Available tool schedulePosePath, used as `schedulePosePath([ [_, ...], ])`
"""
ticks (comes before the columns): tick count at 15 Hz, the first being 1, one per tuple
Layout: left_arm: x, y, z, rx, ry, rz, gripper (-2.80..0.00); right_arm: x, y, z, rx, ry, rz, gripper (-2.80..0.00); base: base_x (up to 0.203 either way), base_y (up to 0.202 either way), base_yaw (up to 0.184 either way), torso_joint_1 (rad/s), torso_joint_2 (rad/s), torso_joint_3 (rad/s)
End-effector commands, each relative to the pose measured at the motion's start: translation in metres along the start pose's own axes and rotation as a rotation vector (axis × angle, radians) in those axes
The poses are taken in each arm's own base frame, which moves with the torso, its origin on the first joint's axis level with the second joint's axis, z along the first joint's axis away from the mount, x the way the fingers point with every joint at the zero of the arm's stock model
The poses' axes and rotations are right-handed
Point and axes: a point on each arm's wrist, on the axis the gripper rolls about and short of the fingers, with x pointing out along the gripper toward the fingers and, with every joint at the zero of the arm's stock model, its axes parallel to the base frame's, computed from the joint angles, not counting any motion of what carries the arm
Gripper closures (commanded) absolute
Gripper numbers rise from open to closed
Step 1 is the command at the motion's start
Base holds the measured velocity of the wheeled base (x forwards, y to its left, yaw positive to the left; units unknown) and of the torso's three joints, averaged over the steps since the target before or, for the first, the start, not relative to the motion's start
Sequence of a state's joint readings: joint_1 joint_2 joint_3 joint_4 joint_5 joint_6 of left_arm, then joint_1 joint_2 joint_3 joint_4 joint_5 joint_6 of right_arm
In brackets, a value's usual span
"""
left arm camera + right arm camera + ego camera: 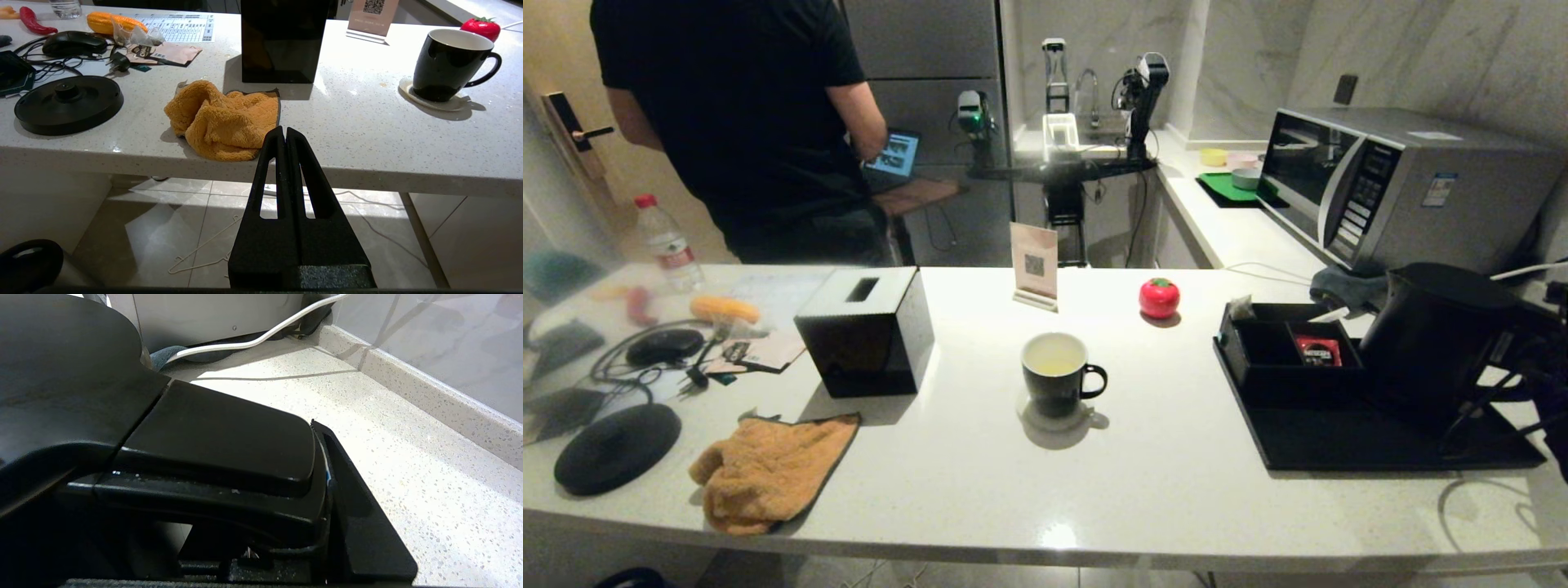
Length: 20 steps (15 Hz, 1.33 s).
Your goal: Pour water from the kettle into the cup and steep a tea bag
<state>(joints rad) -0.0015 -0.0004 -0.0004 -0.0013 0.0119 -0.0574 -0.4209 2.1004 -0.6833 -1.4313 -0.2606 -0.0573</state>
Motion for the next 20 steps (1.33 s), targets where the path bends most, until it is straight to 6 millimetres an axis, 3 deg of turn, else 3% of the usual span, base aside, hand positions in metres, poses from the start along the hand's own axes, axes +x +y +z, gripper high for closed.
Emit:
schedulePosePath([
  [1, 0.000, 0.000, 0.000, -0.001, -0.001, 0.000, 0.00, -0.003, 0.000, -0.002, -0.005, 0.008, -0.001, 0.00, 0.000, 0.000, 0.000, 0.000, 0.00, 0.000],
  [2, 0.000, 0.000, 0.000, -0.001, 0.000, 0.000, 0.00, -0.003, -0.001, -0.003, -0.006, 0.012, 0.000, 0.00, 0.000, 0.000, 0.000, 0.000, 0.00, 0.000],
  [3, 0.000, 0.000, 0.000, -0.001, 0.000, 0.000, 0.00, -0.003, -0.001, -0.003, -0.006, 0.011, 0.000, -2.80, 0.000, 0.000, 0.000, 0.000, 0.00, 0.000],
  [11, 0.000, 0.000, 0.000, -0.001, 0.001, 0.000, 0.00, -0.007, -0.002, -0.004, -0.005, 0.021, 0.000, -2.80, 0.000, 0.000, 0.000, 0.000, 0.00, 0.000],
  [20, 0.000, 0.000, 0.000, -0.001, -0.001, 0.000, 0.00, -0.029, -0.008, 0.000, -0.010, 0.050, 0.002, -2.80, 0.000, 0.000, 0.000, 0.000, 0.00, 0.000],
])
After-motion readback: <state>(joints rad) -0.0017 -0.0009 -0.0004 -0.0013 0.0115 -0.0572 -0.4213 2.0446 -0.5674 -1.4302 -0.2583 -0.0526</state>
